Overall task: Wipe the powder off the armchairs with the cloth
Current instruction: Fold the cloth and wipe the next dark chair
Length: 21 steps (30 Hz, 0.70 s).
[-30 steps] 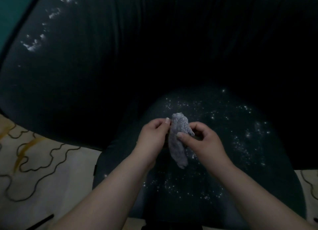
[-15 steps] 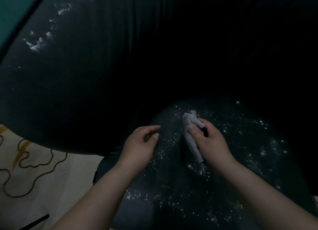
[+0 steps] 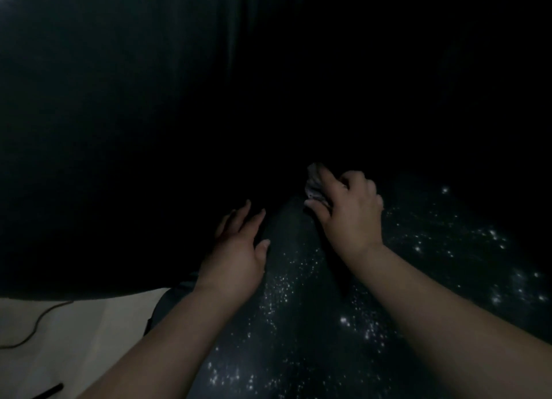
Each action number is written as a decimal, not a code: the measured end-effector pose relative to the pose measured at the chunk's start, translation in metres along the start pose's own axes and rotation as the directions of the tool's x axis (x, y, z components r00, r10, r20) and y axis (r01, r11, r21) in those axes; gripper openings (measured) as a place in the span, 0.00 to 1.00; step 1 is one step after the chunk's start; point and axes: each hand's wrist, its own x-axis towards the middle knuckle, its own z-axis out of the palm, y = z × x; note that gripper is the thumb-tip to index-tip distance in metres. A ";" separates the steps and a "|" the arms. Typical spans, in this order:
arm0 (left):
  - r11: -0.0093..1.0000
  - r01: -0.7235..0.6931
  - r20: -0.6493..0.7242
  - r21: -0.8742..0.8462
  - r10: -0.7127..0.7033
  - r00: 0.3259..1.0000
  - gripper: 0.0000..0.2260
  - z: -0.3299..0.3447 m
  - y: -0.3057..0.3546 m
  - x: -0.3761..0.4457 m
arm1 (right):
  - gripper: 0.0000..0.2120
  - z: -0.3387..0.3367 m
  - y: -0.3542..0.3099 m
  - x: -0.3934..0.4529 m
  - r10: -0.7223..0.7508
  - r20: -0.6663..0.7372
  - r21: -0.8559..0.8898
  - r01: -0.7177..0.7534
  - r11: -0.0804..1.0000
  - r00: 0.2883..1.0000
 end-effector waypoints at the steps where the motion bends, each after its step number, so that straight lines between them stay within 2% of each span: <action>1: 1.000 0.003 0.003 -0.007 -0.003 1.000 0.25 0.001 -0.002 0.000 | 0.26 0.002 0.001 -0.005 -0.021 -0.007 0.024 0.021 0.999 1.000; 3: 1.000 0.003 0.024 -0.010 -0.002 1.000 0.26 0.002 -0.004 0.000 | 0.26 0.003 0.013 -0.019 -0.101 -0.017 0.068 0.102 0.992 0.995; 6: 1.000 -0.009 0.045 -0.018 0.010 0.999 0.27 0.001 -0.007 0.000 | 0.28 -0.004 0.041 -0.026 -0.188 -0.024 0.030 0.189 0.982 0.982; 10: 1.000 -0.016 0.032 -0.014 0.017 0.999 0.27 0.004 -0.007 0.001 | 0.23 -0.001 0.043 0.012 0.073 -0.076 0.102 -0.065 0.993 0.994; 11: 1.000 -0.016 0.028 -0.009 0.016 0.999 0.27 0.004 -0.007 0.000 | 0.23 0.001 0.035 0.016 0.082 -0.067 0.134 -0.073 0.988 0.994; 14: 0.999 -0.032 0.016 0.001 0.032 0.999 0.27 0.005 -0.007 0.000 | 0.25 0.006 0.014 -0.014 -0.100 -0.011 0.177 0.101 0.979 0.995; 16: 0.999 -0.050 0.010 -0.001 0.050 0.999 0.27 0.004 -0.009 0.000 | 0.28 -0.001 0.024 -0.044 -0.248 0.052 0.176 0.236 0.956 0.967; 18: 0.998 -0.064 0.019 -0.008 0.064 0.998 0.27 0.003 -0.012 0.001 | 0.30 -0.009 0.047 -0.050 -0.307 0.053 0.113 0.300 0.947 0.950; 19: 0.998 -0.066 0.029 -0.010 0.066 0.997 0.26 0.003 -0.013 0.001 | 0.31 -0.011 0.057 -0.042 -0.276 0.029 0.085 0.273 0.958 0.961; 21: 0.997 -0.073 0.031 -0.001 0.073 0.997 0.26 0.003 -0.014 0.001 | 0.29 -0.007 0.058 -0.013 -0.112 -0.044 0.099 0.116 0.988 0.993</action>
